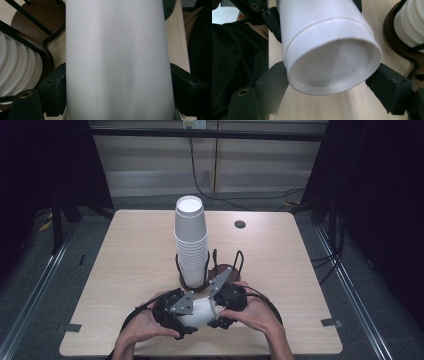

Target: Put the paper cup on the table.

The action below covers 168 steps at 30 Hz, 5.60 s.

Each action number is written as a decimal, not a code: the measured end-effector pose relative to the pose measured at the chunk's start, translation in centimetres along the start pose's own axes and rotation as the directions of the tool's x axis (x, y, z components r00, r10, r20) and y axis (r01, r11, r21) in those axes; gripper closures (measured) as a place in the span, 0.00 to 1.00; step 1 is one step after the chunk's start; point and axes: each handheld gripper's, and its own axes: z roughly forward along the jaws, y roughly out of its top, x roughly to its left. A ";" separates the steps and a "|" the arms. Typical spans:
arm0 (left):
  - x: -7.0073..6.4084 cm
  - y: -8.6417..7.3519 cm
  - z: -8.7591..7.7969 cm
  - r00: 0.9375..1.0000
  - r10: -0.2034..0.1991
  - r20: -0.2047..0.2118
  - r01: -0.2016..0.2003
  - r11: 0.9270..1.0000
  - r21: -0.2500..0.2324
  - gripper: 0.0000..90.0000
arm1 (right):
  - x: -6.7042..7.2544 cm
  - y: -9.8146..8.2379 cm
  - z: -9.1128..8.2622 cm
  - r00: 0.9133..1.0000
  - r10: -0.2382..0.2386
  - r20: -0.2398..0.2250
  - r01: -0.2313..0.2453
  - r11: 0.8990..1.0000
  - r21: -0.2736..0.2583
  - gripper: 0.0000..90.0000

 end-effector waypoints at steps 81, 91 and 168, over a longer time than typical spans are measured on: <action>0.3 -1.3 -2.9 1.000 -0.022 0.001 0.020 0.937 -0.349 0.17 | -0.3 -1.6 -1.5 0.999 0.030 -0.039 -0.033 0.995 -0.094 0.26; 0.5 -2.4 -3.9 0.997 -0.077 -0.025 0.060 0.909 -0.412 0.17 | -0.6 -3.2 -2.8 0.996 0.089 -0.005 -0.088 0.978 -0.190 0.26; 0.9 -4.0 -1.7 0.976 -0.213 0.049 0.196 0.754 -0.626 0.02 | 0.5 -6.5 0.7 0.994 0.074 -0.082 -0.110 0.731 -0.674 0.26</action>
